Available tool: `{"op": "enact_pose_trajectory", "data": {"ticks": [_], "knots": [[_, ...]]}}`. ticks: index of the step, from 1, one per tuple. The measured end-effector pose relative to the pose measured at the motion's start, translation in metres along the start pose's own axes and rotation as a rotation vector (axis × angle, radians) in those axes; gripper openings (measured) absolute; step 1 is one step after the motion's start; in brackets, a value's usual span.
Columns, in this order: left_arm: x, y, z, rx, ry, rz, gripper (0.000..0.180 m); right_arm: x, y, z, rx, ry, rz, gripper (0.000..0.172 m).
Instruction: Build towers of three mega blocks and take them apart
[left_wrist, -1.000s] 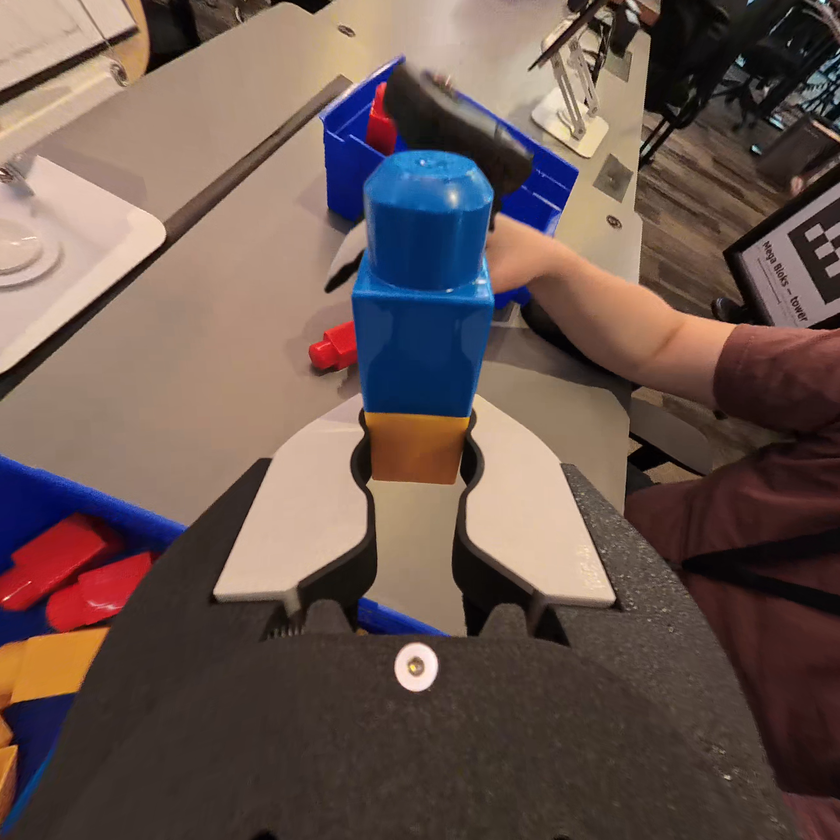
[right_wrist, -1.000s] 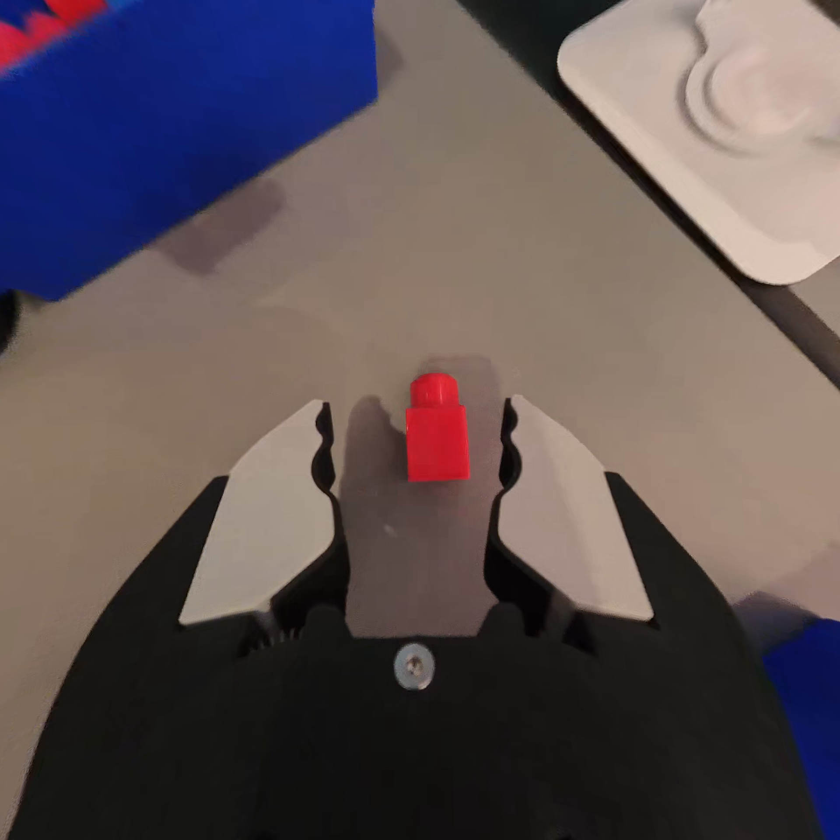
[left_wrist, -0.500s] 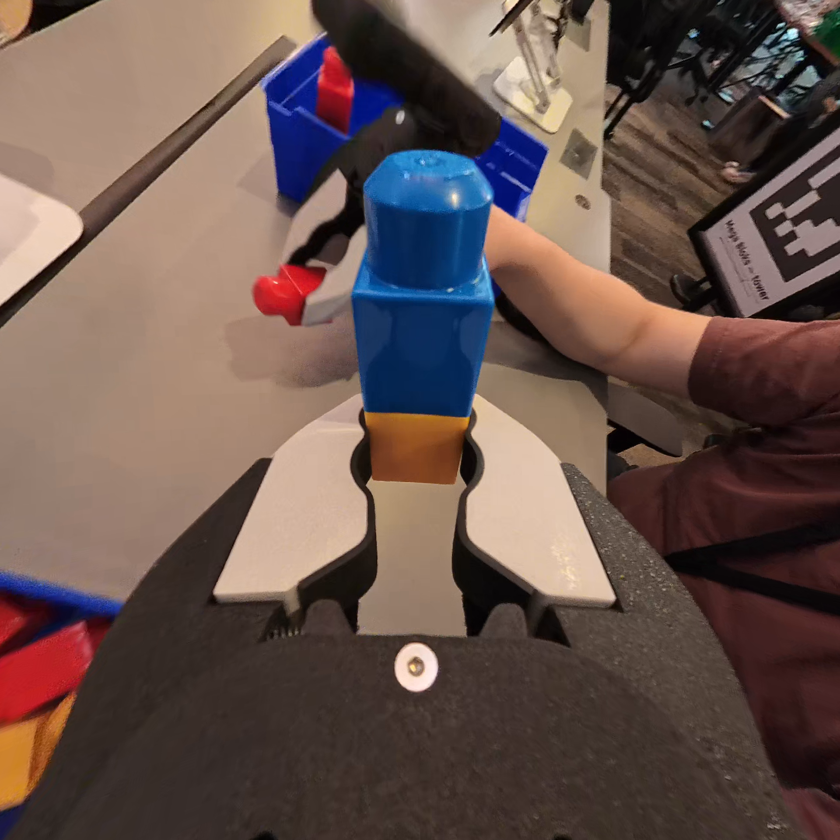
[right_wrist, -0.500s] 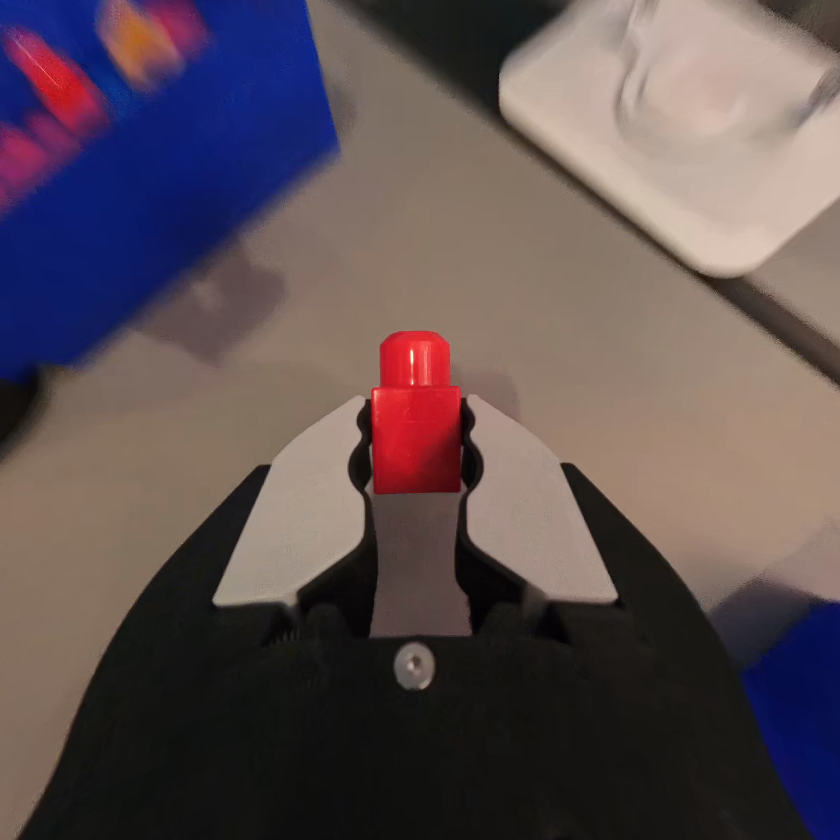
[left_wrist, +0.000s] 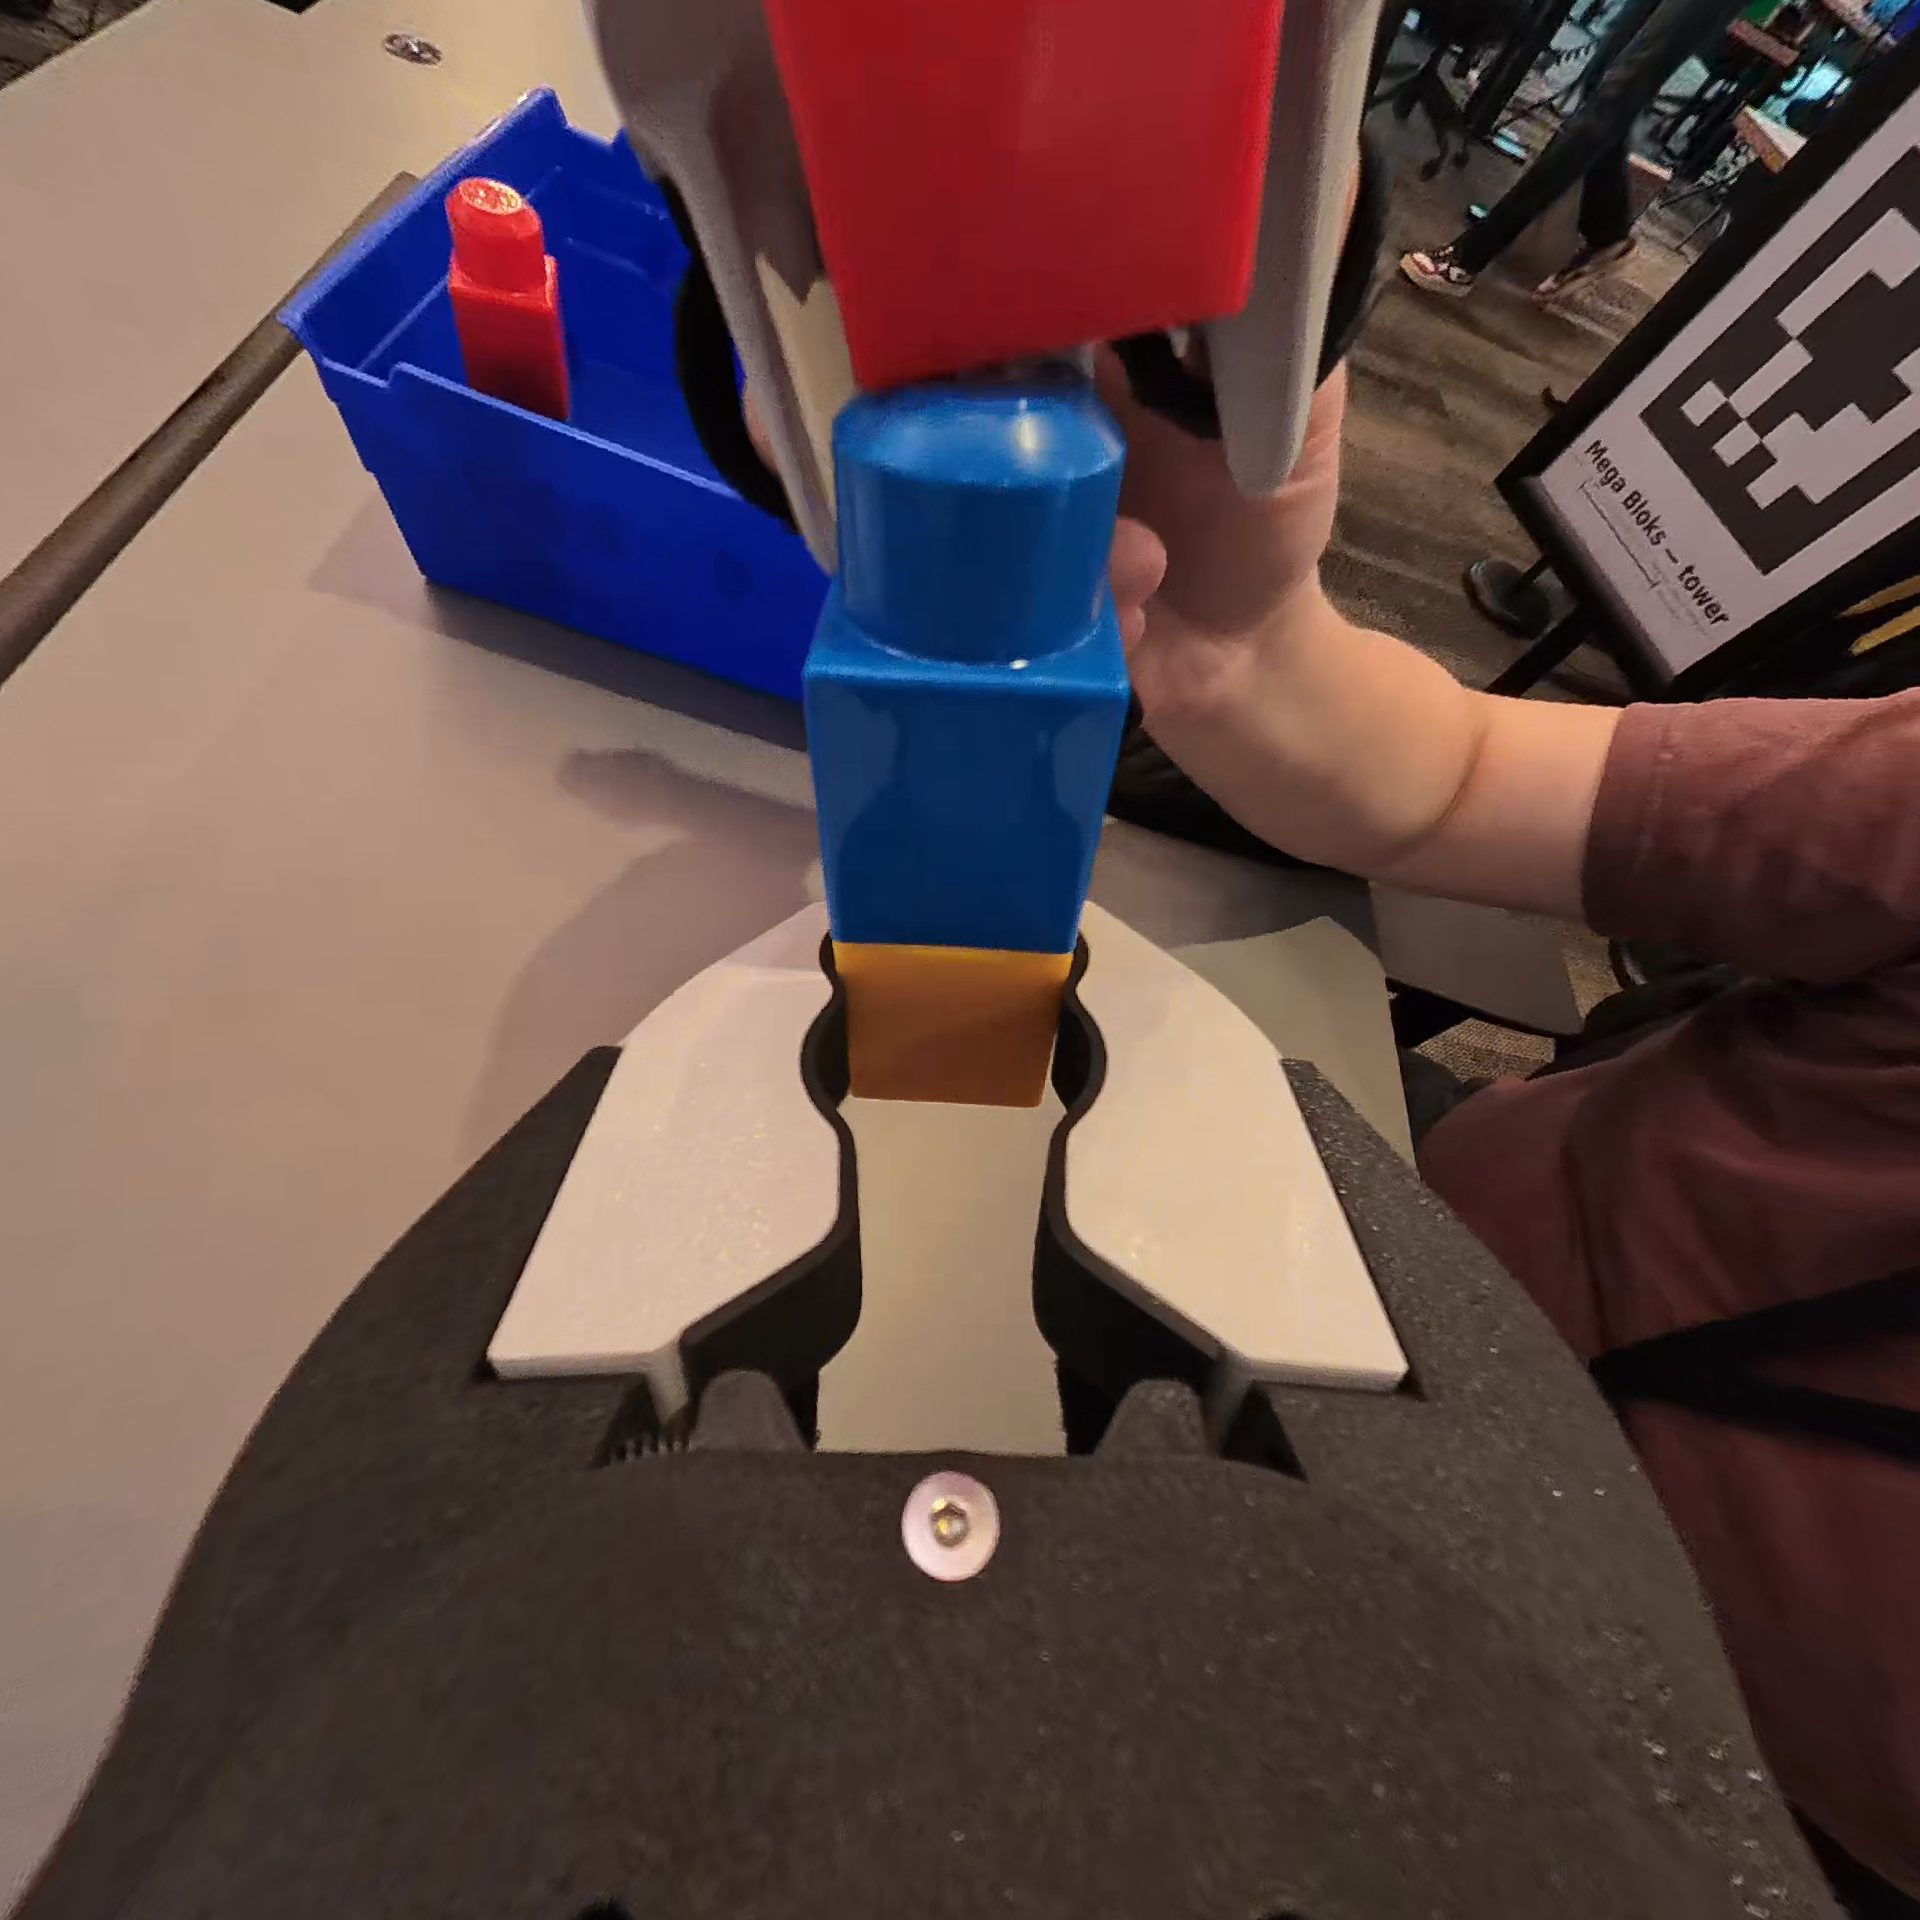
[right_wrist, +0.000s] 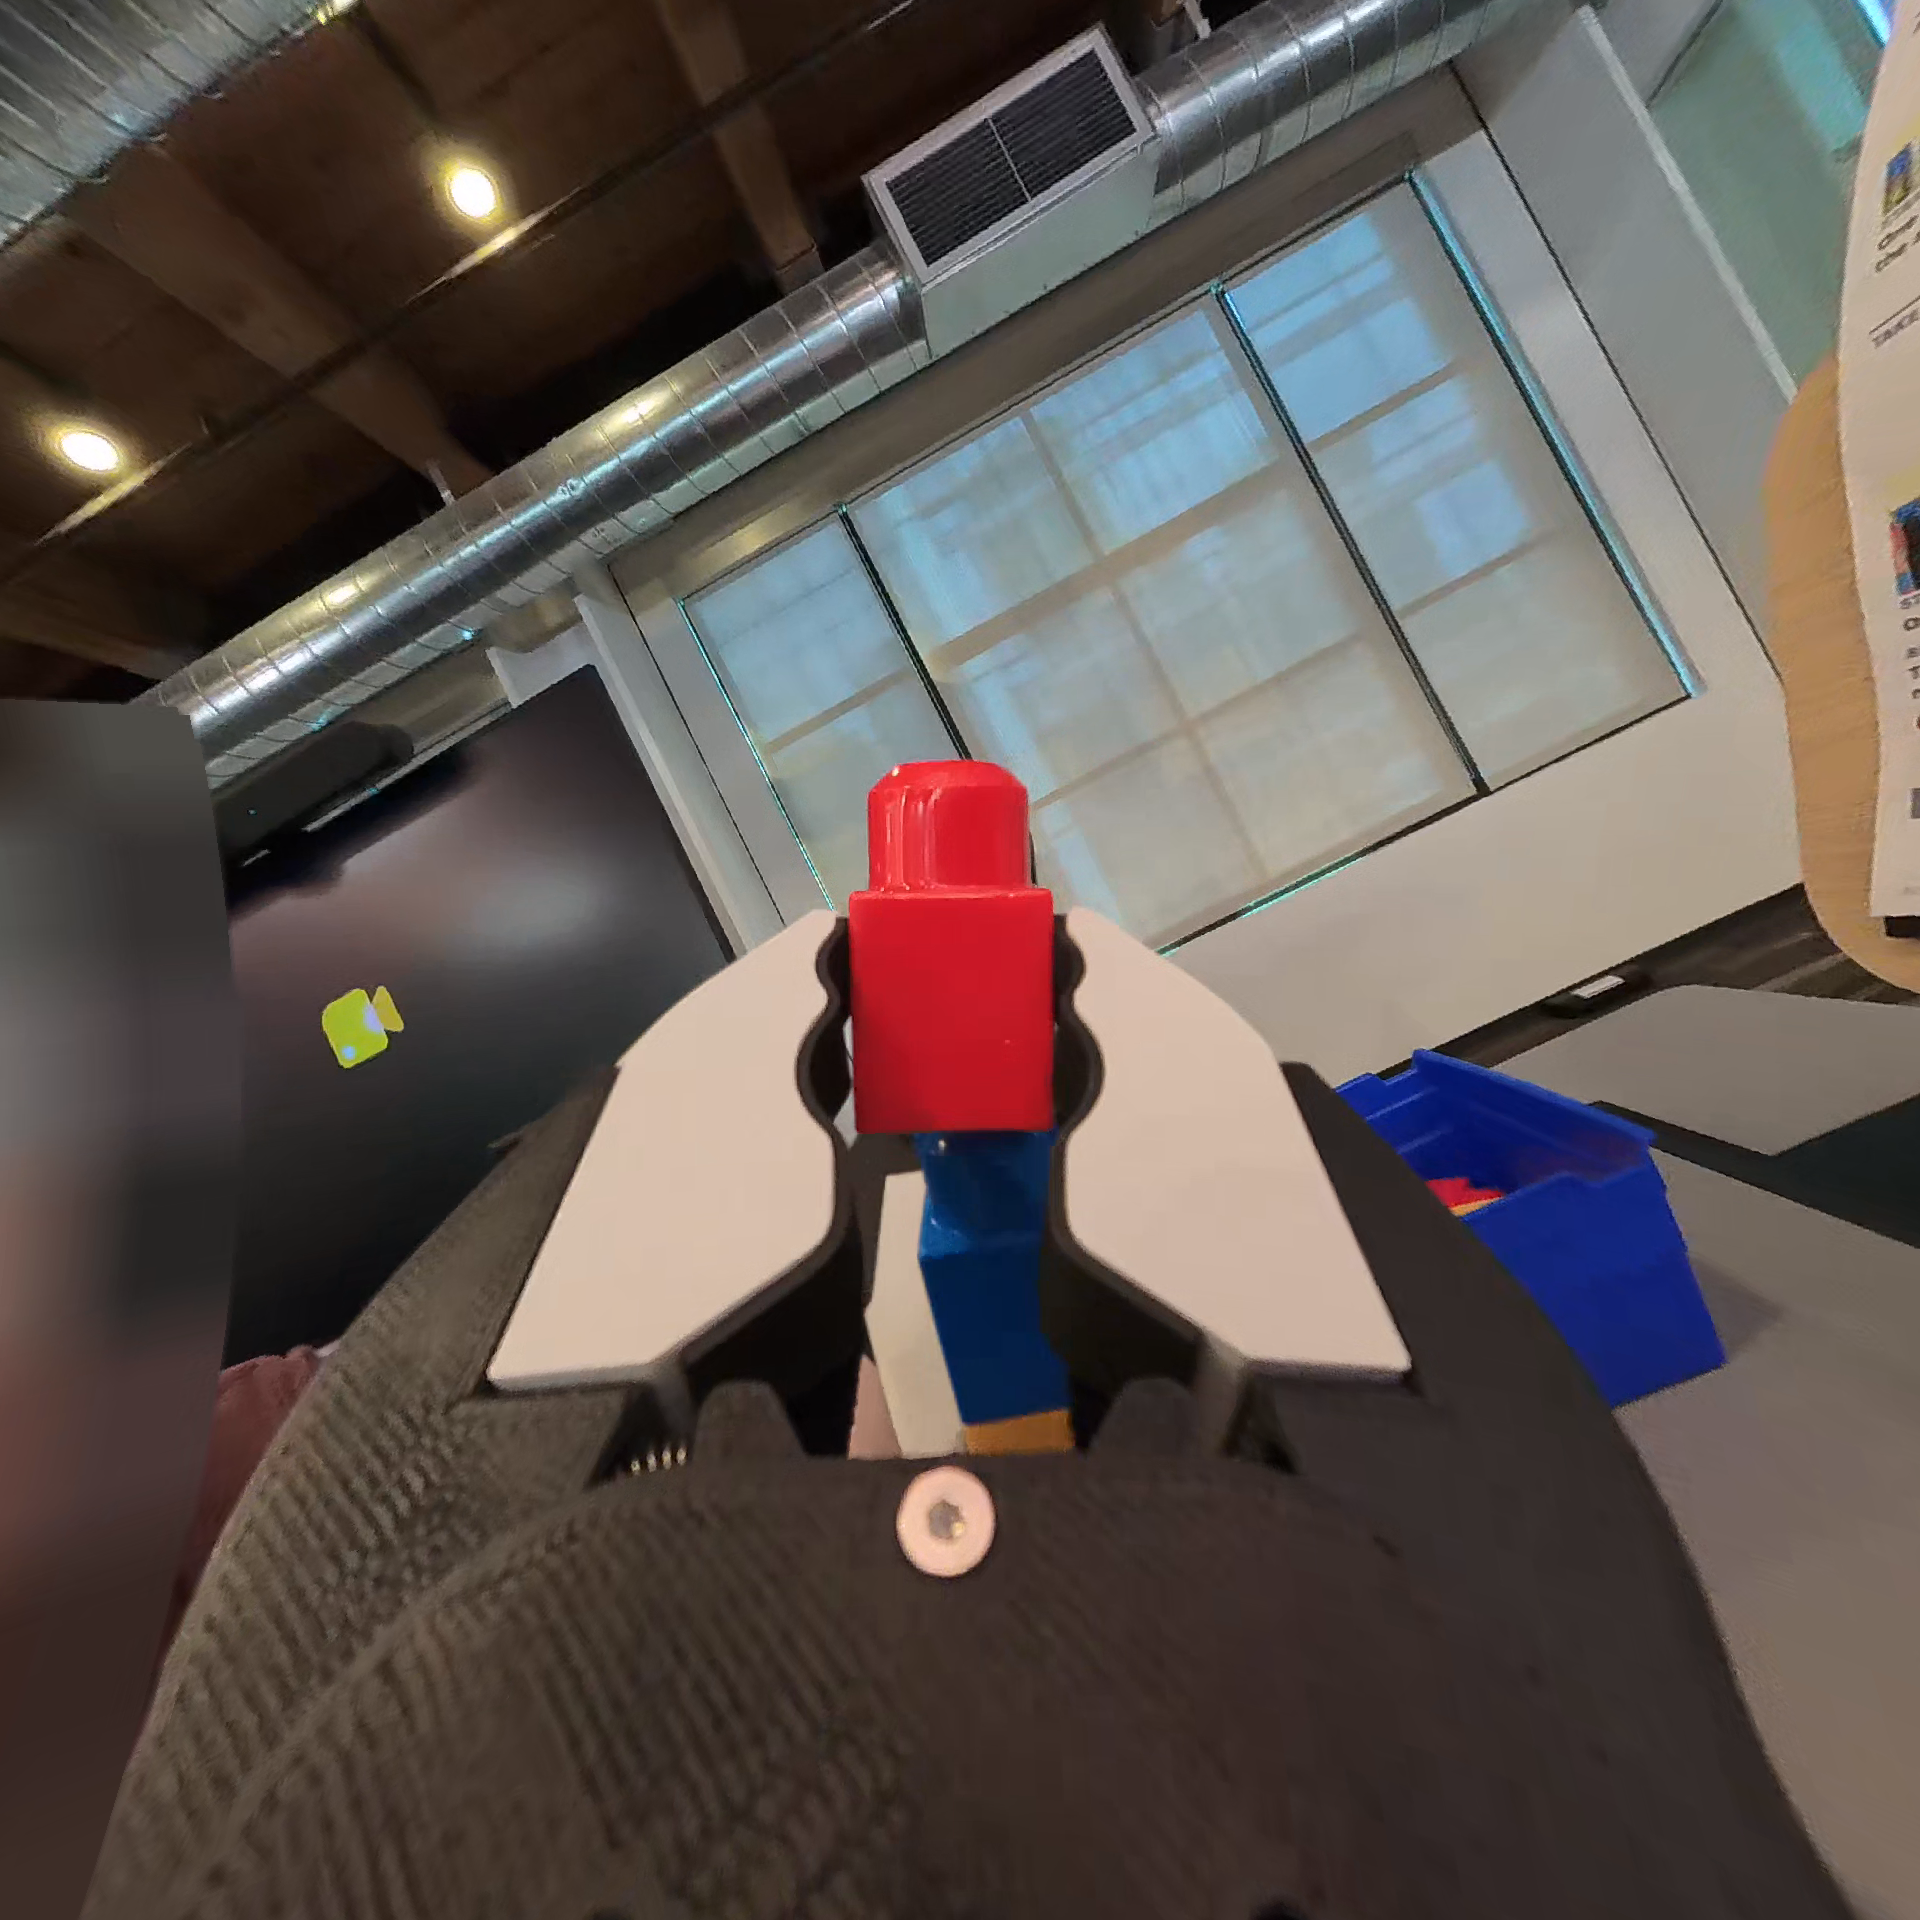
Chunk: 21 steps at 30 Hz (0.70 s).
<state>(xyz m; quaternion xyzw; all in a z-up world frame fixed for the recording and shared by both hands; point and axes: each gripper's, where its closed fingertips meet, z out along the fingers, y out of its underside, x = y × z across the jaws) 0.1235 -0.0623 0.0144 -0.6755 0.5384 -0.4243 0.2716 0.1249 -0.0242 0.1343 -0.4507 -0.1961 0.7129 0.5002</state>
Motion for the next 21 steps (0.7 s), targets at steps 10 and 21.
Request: {"op": "enact_pose_trajectory", "data": {"ticks": [10, 21], "knots": [[0.009, -0.005, -0.005, 0.030, 0.057, -0.015, 0.036, -0.001, 0.019, 0.007, -0.105, 0.014, -0.091, 0.037], [0.003, 0.002, -0.007, -0.013, 0.038, -0.068, 0.035, 0.009, 0.029, 0.007, -0.082, 0.045, -0.057, 0.038]]}}
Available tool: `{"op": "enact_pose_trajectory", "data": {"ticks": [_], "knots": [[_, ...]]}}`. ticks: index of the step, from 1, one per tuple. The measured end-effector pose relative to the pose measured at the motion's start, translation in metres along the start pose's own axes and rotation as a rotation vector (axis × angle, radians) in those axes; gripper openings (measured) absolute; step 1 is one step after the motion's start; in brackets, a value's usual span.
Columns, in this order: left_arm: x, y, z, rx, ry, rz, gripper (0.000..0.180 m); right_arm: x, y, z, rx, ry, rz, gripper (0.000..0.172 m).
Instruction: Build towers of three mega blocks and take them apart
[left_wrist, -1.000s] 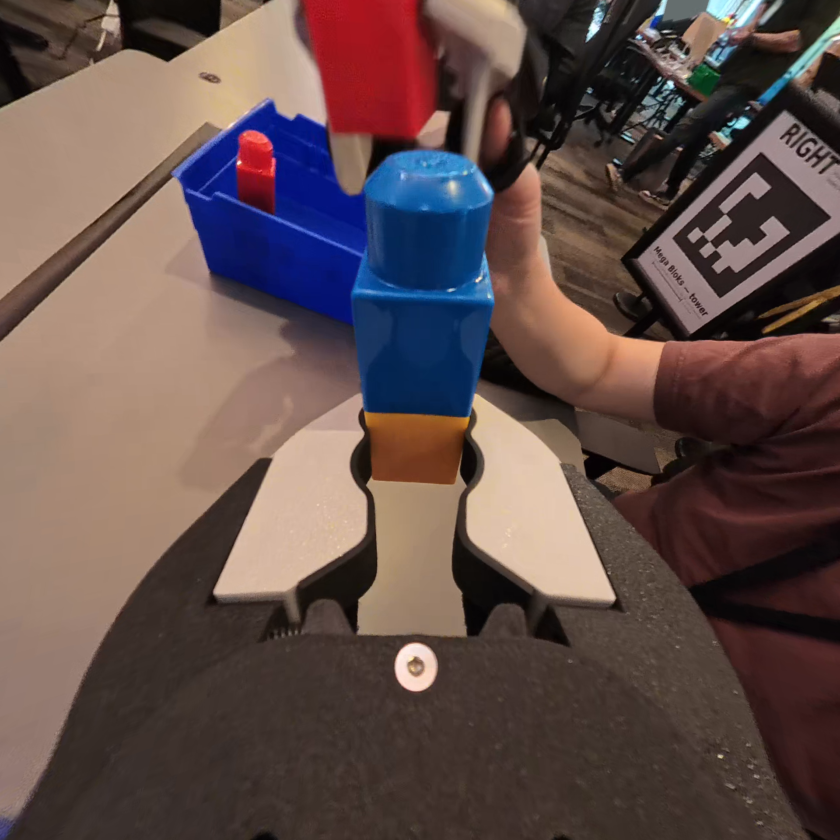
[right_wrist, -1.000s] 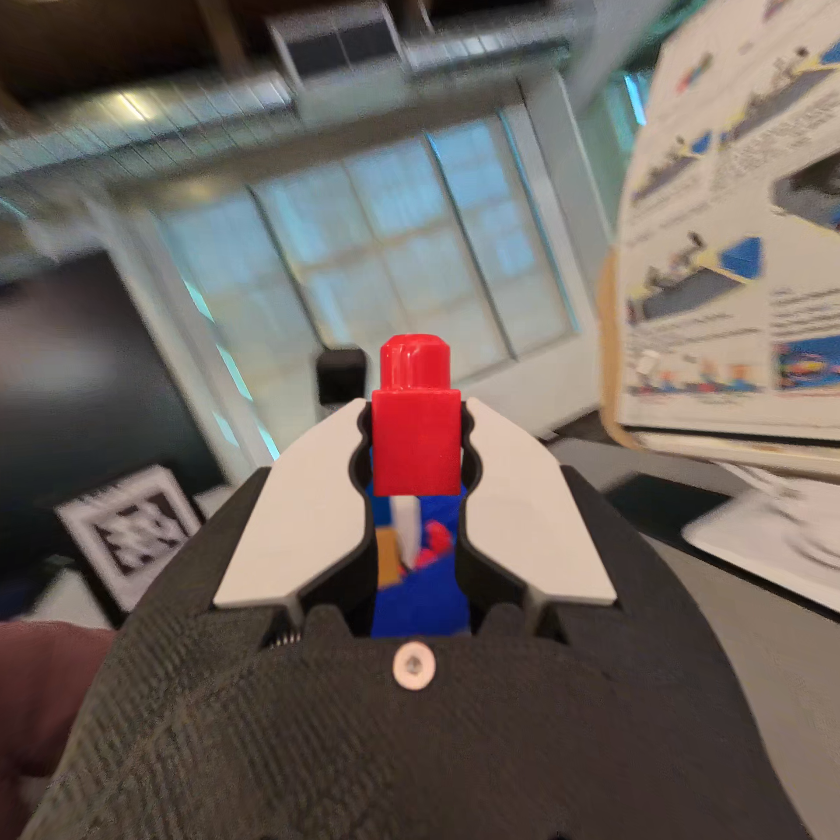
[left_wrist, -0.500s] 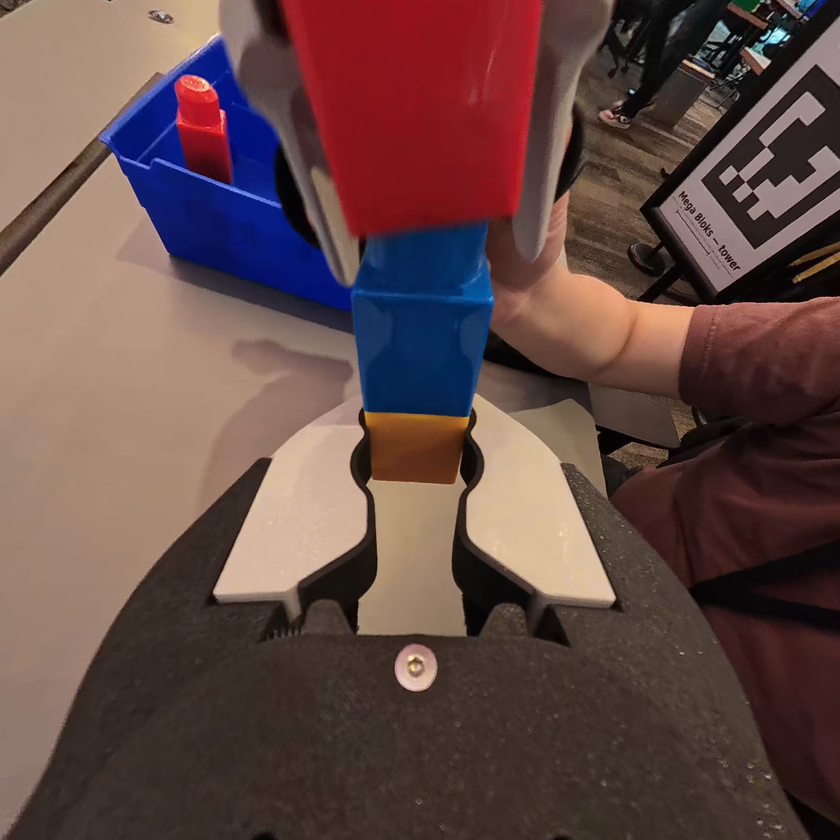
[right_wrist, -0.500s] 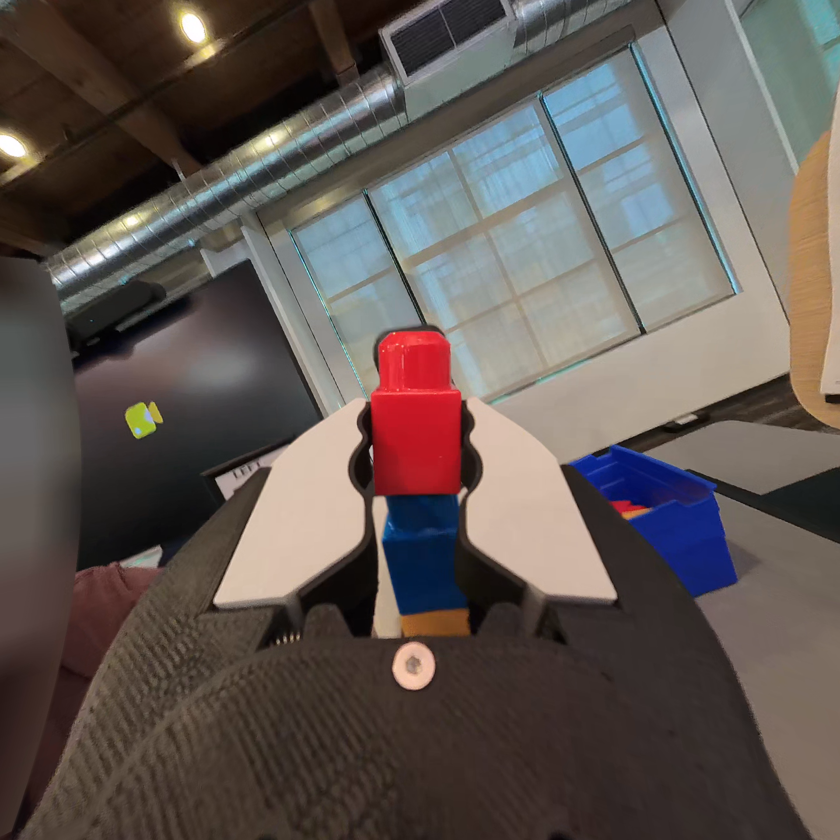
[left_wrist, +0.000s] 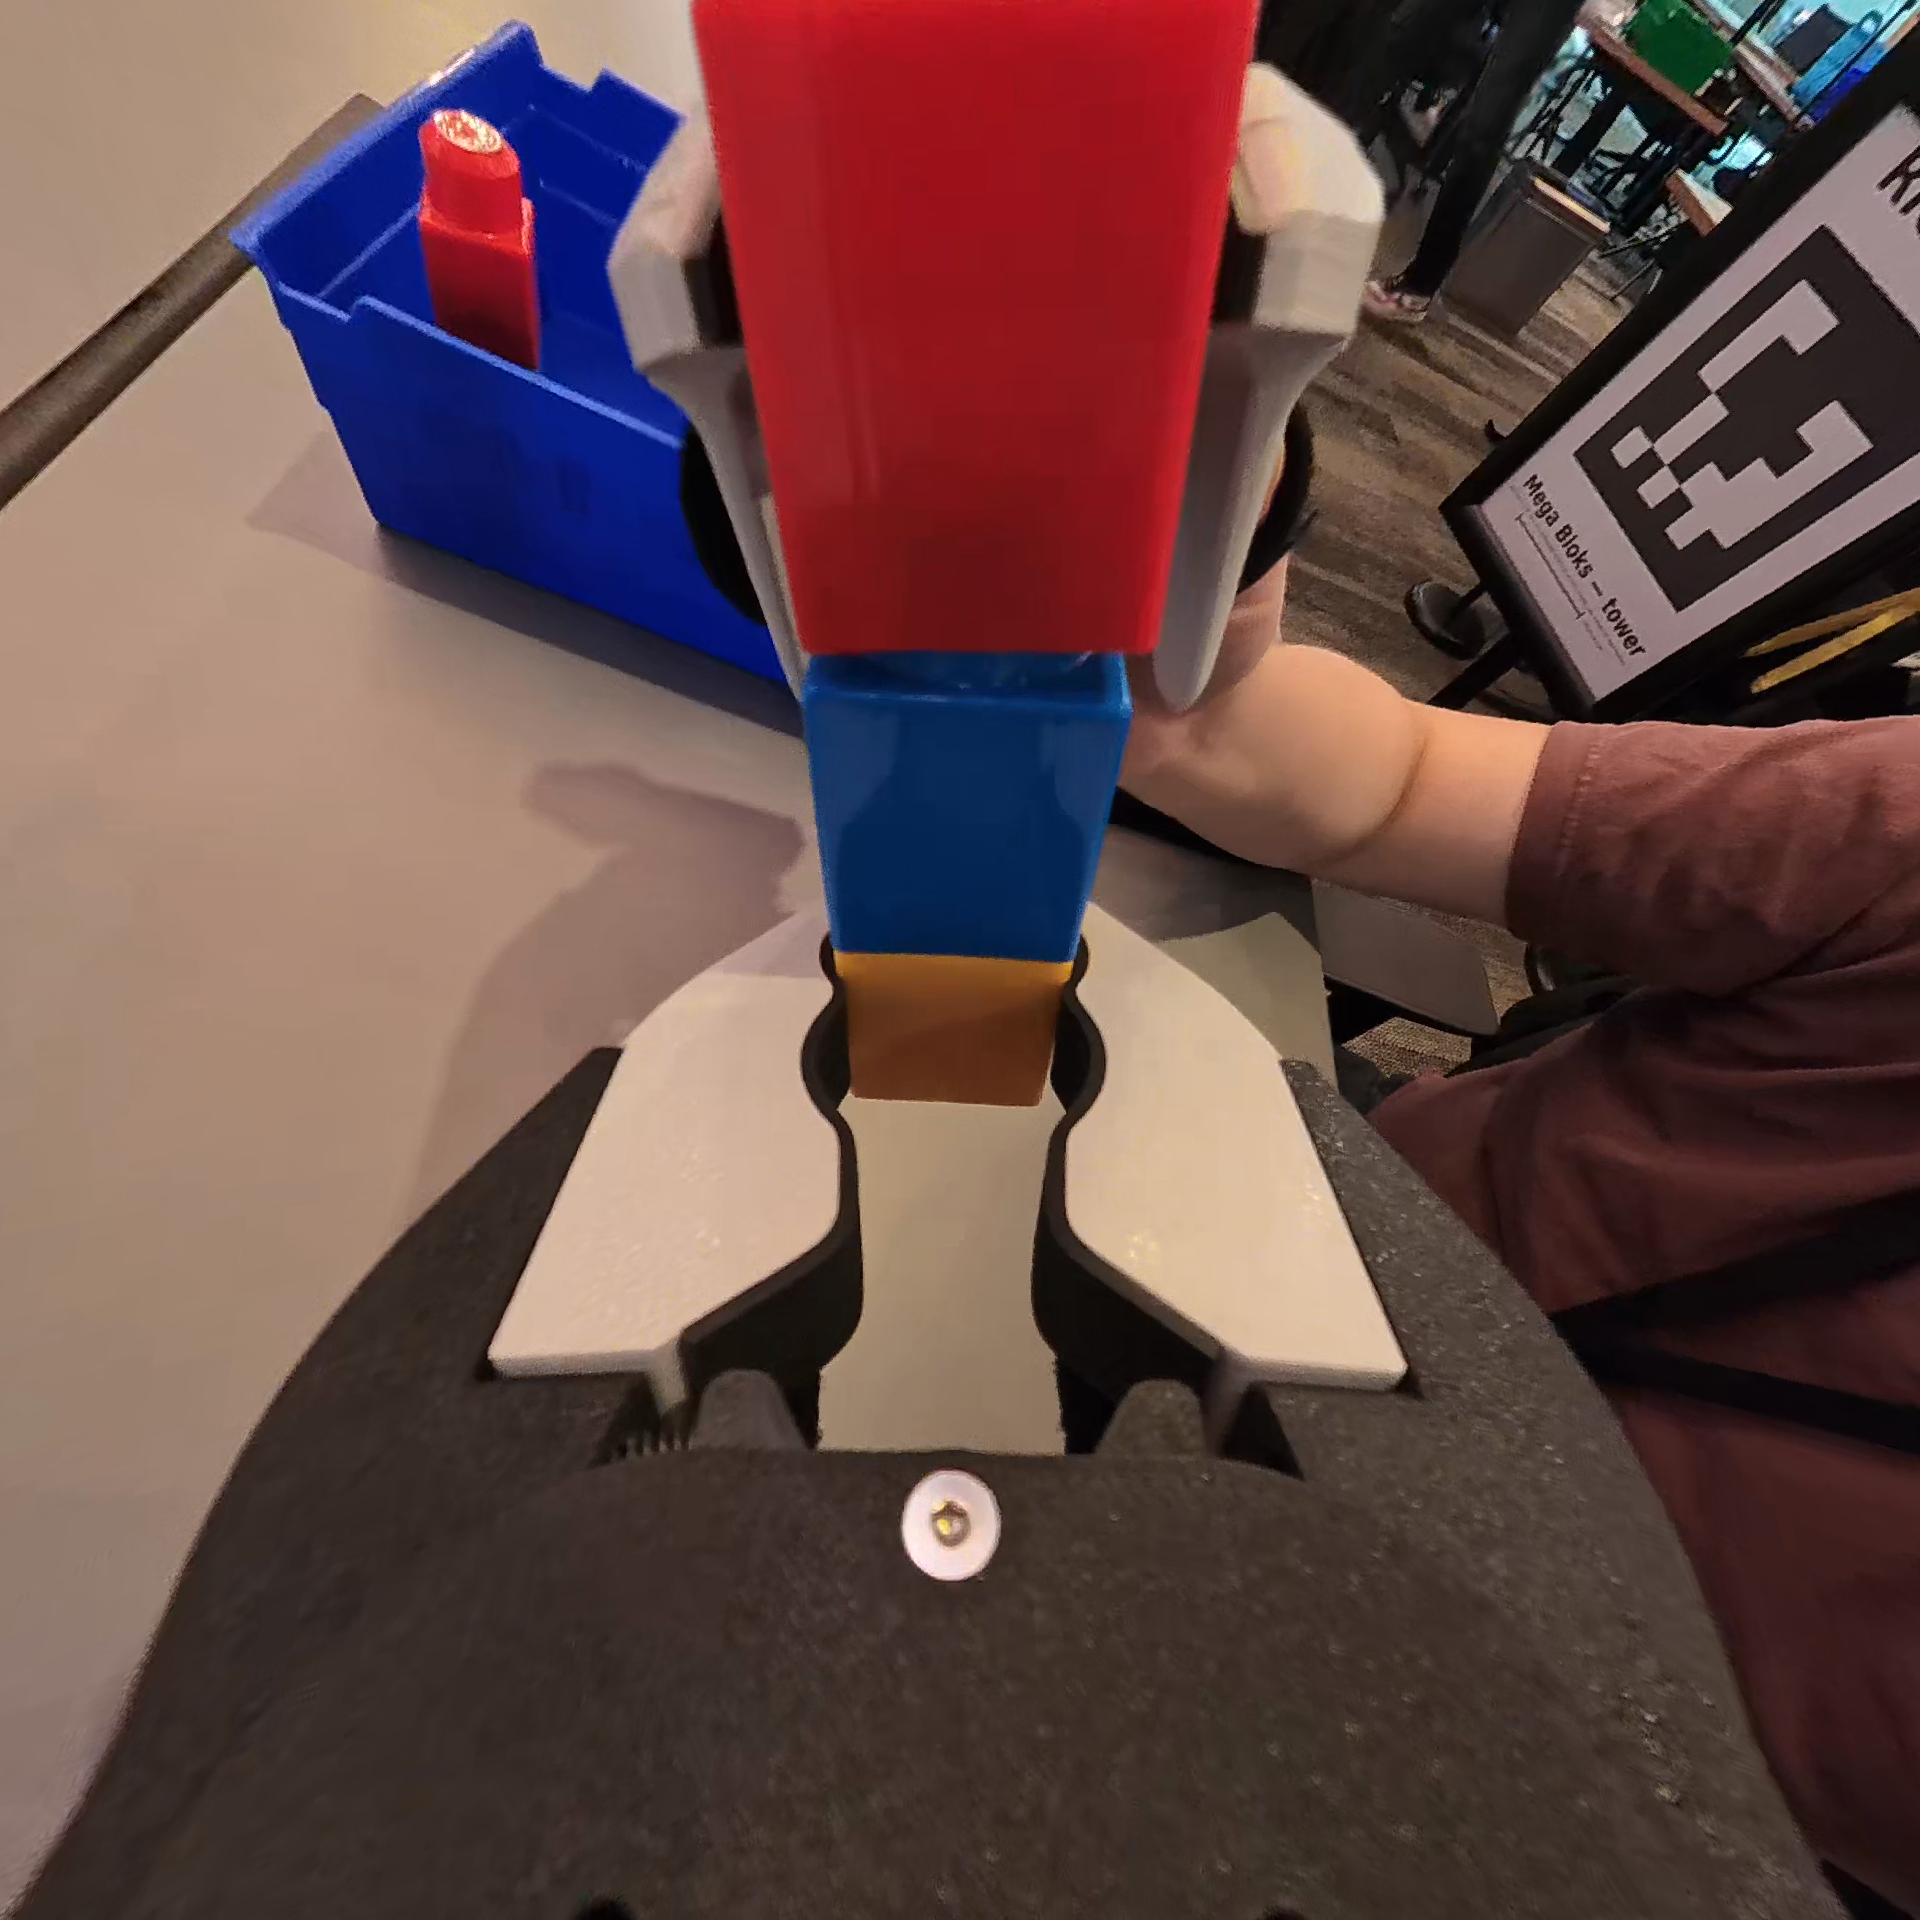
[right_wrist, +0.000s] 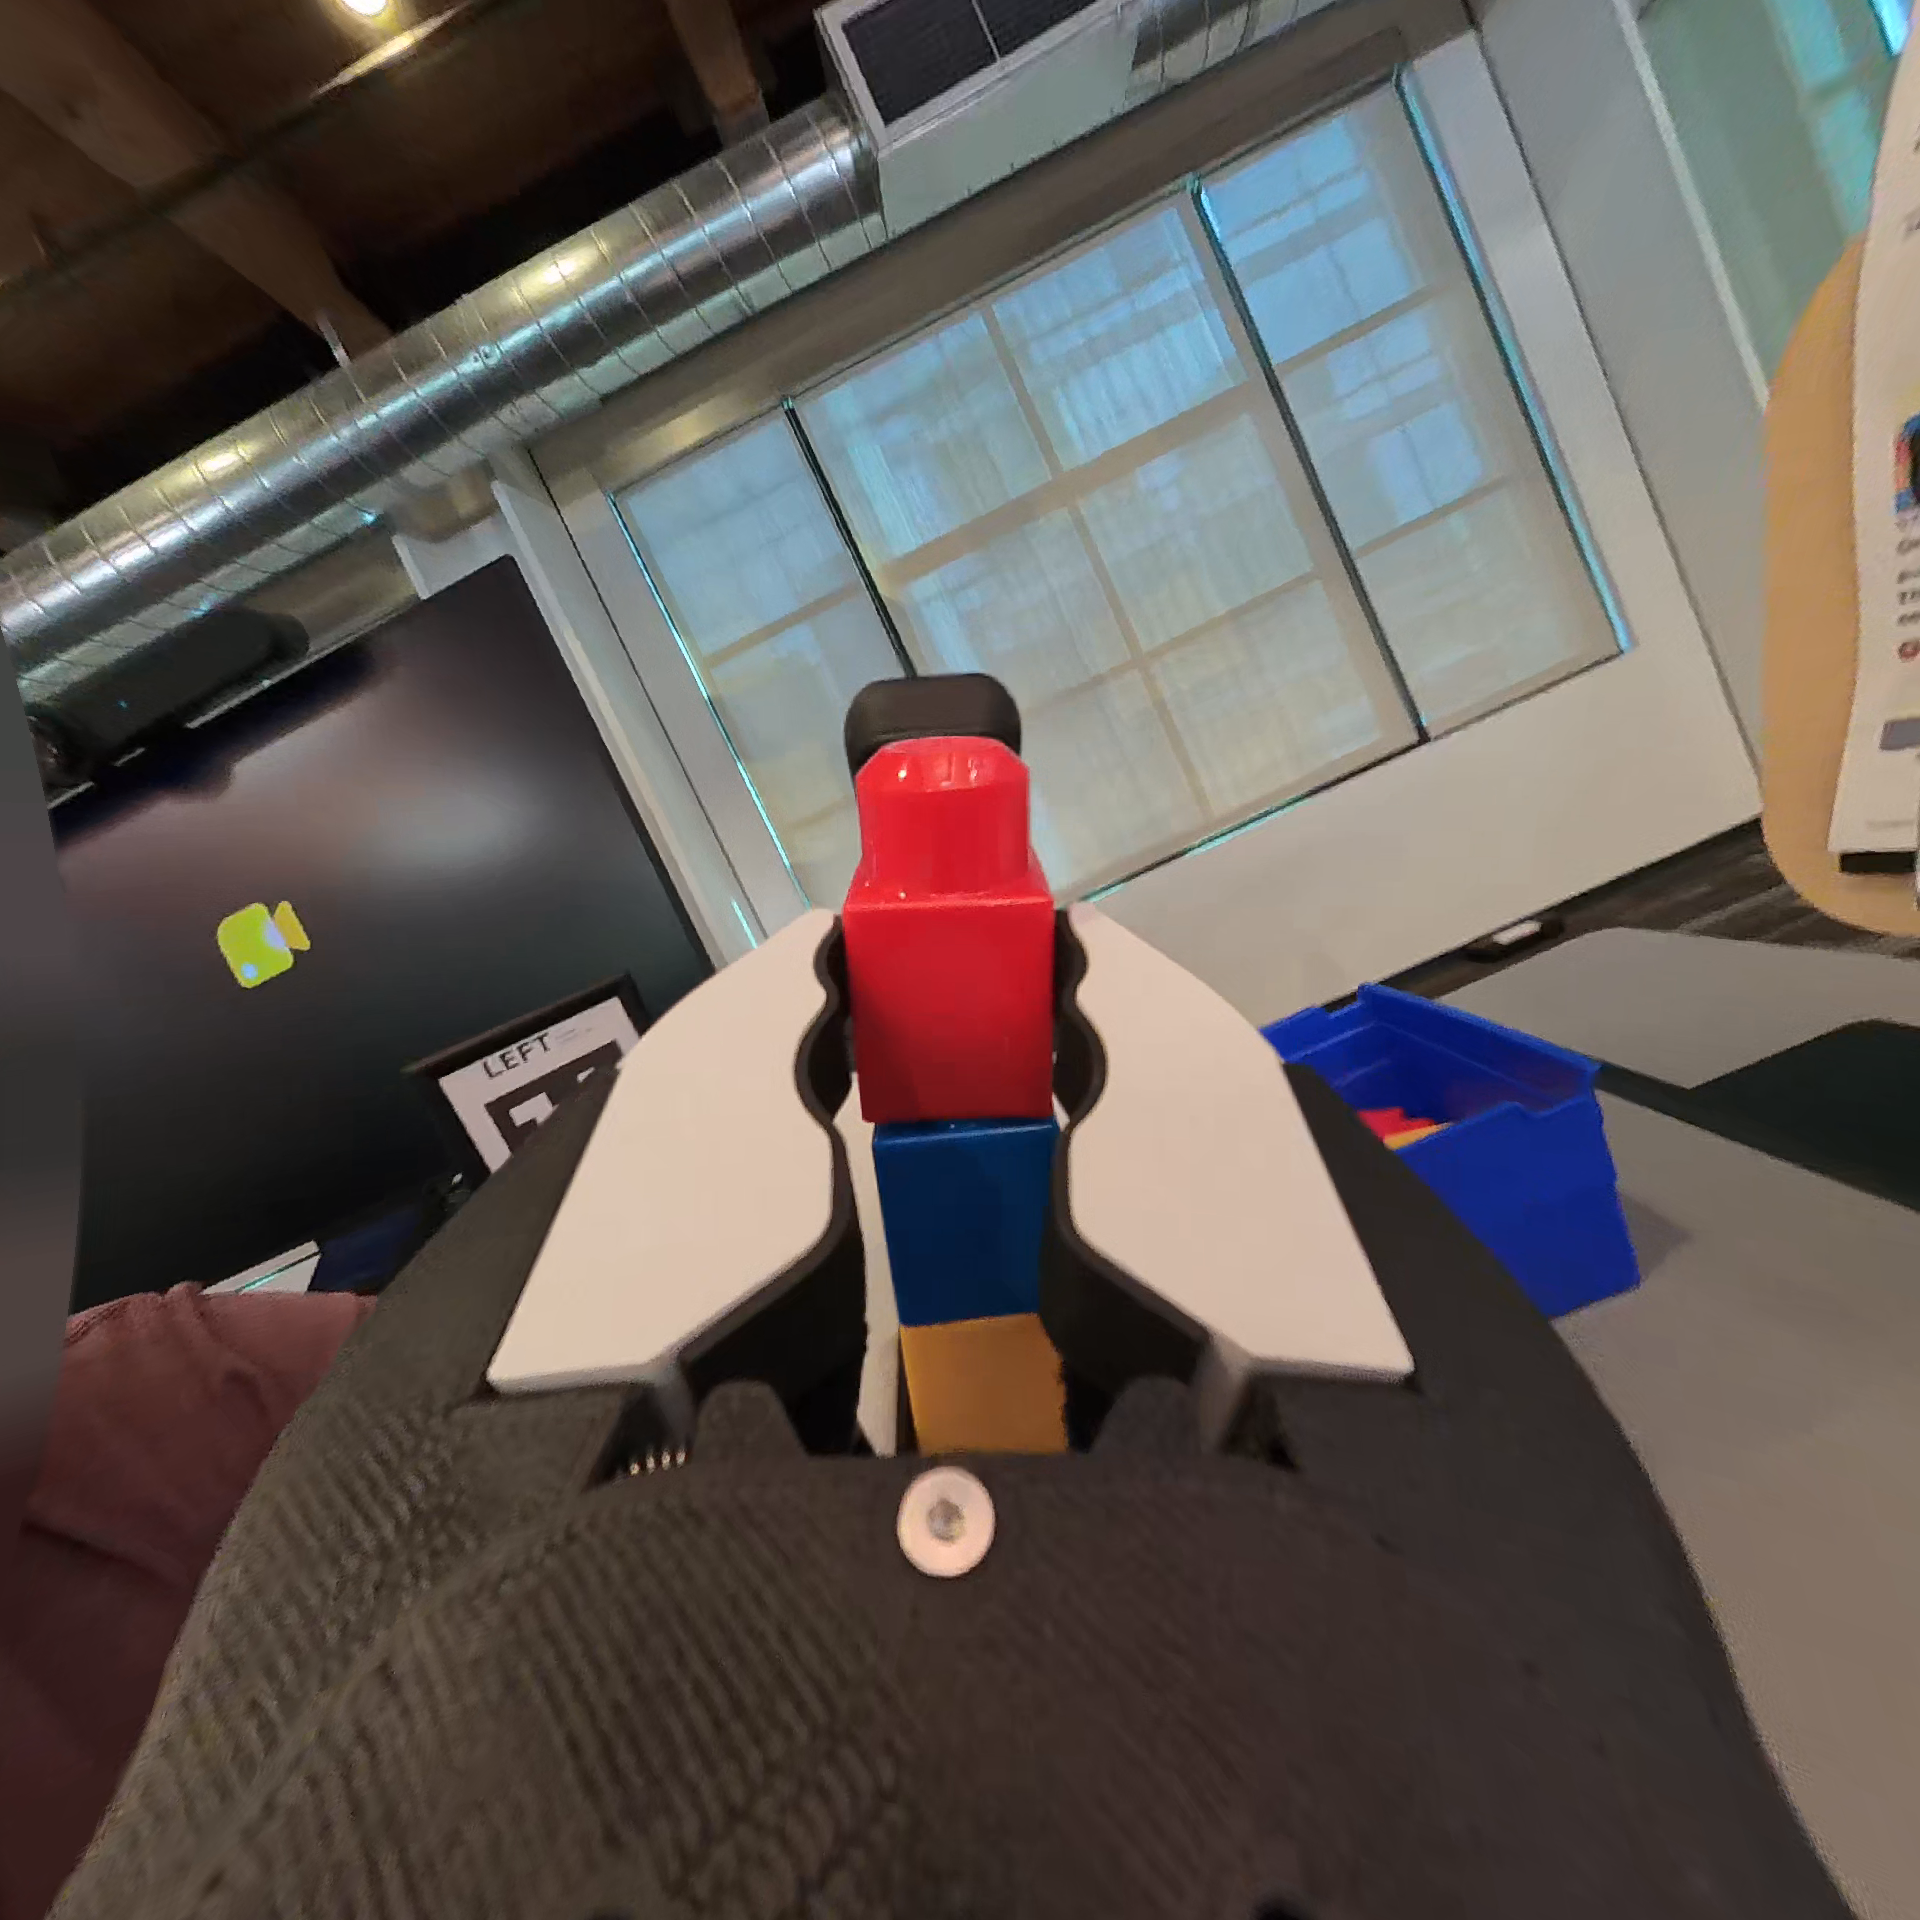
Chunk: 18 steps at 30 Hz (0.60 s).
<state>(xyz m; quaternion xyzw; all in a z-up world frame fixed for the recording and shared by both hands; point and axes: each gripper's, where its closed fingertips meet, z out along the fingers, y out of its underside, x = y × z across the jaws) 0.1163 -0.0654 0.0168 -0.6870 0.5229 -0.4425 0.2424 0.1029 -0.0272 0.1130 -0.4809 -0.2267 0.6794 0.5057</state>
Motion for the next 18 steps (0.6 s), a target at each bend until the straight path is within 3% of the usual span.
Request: {"op": "enact_pose_trajectory", "data": {"ticks": [10, 18], "knots": [[0.009, 0.013, 0.000, -0.090, 0.023, 0.046, 0.035, -0.011, 0.021, -0.006, -0.304, -0.038, -0.085, 0.038], [0.001, 0.016, 0.002, -0.114, -0.021, 0.005, 0.036, -0.001, 0.025, -0.007, -0.317, 0.021, -0.072, 0.038]]}}
